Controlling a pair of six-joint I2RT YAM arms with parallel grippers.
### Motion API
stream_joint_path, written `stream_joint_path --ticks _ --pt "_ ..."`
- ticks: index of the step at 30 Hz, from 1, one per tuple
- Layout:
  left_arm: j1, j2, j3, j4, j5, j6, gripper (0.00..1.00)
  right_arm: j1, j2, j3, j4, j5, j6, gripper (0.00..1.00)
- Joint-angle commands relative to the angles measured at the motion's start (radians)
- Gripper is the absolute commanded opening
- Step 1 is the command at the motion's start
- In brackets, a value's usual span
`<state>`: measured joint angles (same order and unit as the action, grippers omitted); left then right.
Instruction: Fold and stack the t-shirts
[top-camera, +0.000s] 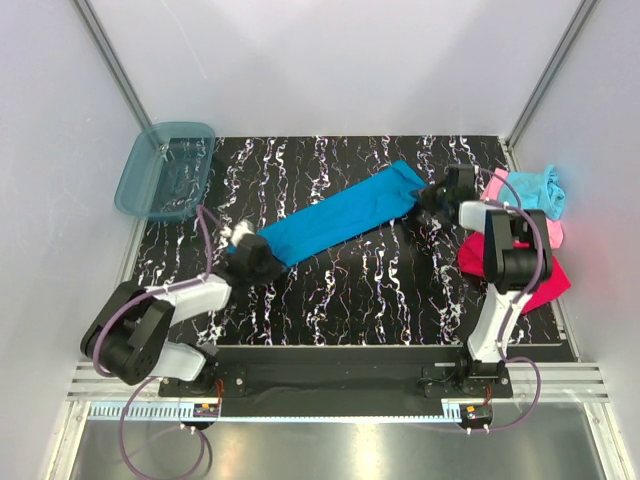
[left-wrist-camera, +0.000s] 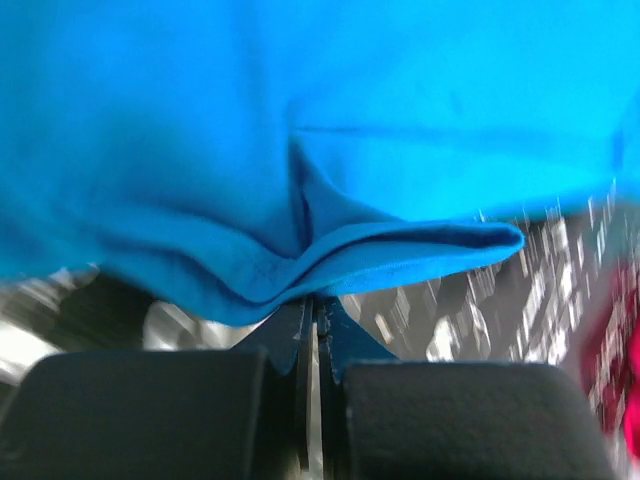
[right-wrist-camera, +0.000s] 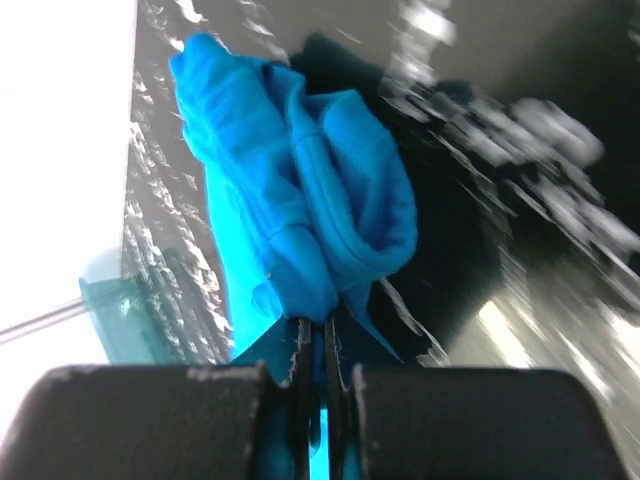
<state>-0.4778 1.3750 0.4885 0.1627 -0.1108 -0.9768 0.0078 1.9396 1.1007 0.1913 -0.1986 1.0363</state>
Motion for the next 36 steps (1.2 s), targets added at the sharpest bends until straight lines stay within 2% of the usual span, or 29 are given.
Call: stream_joint_path --ticks 1,6,7,9,11,14,24,33,36 --pt "-0.126 -0.043 -0.03 -0.005 -0.081 -0.129 0.0 -0.002 0.117 0.195 -0.096 -0.119 -0.032 0.0" --pt "-0.346 -0.027 -0.018 -0.032 -0.105 -0.23 0.0 0.006 0.225 0.414 -0.254 -0.165 -0.079 0.0" --pt "-0.381 -0.019 -0.001 -0.034 -0.11 -0.271 0.0 0.011 0.267 0.5 -0.309 -0.177 -0.093 0.0" --pt "-0.502 0.036 0.045 -0.038 -0.124 -0.29 0.0 0.021 0.304 0.601 -0.354 -0.191 -0.097 0.0" --pt "-0.621 0.129 0.157 -0.049 -0.132 -0.304 0.0 0.046 0.36 0.674 -0.413 -0.22 -0.105 0.0" --pt "-0.7 0.263 0.329 -0.1 -0.1 -0.27 0.0 0.09 0.429 0.79 -0.481 -0.251 -0.116 0.0" --pt "-0.768 0.372 0.524 -0.126 -0.075 -0.174 0.0 0.169 0.521 0.955 -0.543 -0.366 -0.131 0.0" --pt "-0.777 0.394 0.527 -0.123 -0.073 -0.143 0.0 0.169 0.493 0.941 -0.586 -0.292 -0.176 0.0" --pt "-0.777 0.371 0.495 -0.127 -0.079 -0.128 0.01 0.169 0.472 0.909 -0.582 -0.274 -0.199 0.11"
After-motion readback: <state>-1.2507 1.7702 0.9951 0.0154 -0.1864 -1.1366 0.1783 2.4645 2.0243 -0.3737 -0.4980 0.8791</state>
